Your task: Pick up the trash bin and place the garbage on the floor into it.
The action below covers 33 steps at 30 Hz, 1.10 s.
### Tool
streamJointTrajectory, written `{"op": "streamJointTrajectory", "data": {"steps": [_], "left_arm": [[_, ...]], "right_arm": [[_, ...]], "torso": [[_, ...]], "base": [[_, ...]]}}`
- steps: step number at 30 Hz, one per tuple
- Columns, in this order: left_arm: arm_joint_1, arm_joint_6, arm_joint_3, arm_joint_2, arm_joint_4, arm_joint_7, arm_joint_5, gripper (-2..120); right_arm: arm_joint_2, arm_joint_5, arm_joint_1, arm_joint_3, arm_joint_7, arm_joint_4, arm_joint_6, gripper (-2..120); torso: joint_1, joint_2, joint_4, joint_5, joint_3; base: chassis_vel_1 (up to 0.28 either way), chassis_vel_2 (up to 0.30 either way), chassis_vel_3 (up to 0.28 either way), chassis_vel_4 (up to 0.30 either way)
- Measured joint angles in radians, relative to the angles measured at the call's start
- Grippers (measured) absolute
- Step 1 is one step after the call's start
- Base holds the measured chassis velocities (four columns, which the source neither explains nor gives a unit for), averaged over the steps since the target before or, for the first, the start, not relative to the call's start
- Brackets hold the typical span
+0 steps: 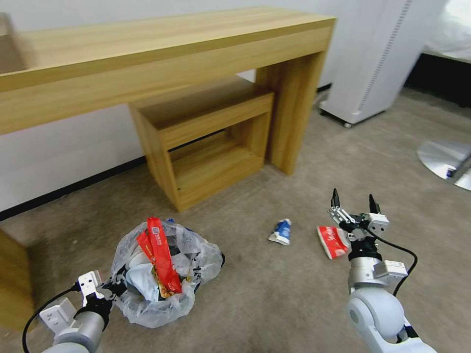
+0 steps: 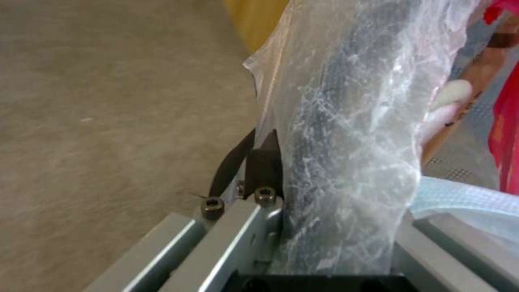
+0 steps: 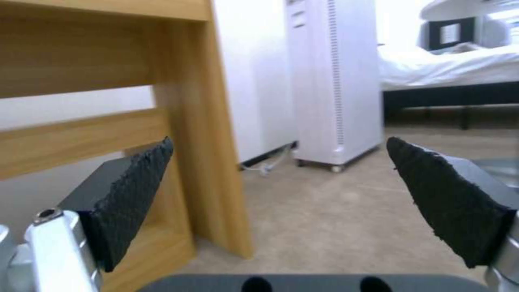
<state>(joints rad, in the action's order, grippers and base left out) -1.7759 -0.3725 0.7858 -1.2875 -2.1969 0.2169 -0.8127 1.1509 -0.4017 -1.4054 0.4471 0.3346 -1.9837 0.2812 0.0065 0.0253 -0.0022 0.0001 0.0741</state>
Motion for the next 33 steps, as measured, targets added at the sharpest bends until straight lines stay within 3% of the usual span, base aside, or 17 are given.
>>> {"op": "streamJointTrajectory", "data": {"steps": [9, 33], "left_arm": [[0.003, 0.004, 0.006, -0.004, 0.001, 0.005, -0.001, 0], [0.017, 0.004, 0.016, -0.008, 0.019, 0.019, -0.011, 0]], "right_arm": [[-0.003, -0.006, 0.017, -0.009, -0.005, 0.017, 0.01, 100], [0.007, -0.002, 0.037, -0.015, -0.06, 0.065, 0.074, 100]], "torso": [[0.0, 0.0, -0.0003, 0.0, 0.0], [0.0, 0.0, 0.0001, -0.0001, 0.0]], "base": [[-0.095, -0.085, -0.083, -0.077], [0.0, 0.0, 0.0, 0.0]]}}
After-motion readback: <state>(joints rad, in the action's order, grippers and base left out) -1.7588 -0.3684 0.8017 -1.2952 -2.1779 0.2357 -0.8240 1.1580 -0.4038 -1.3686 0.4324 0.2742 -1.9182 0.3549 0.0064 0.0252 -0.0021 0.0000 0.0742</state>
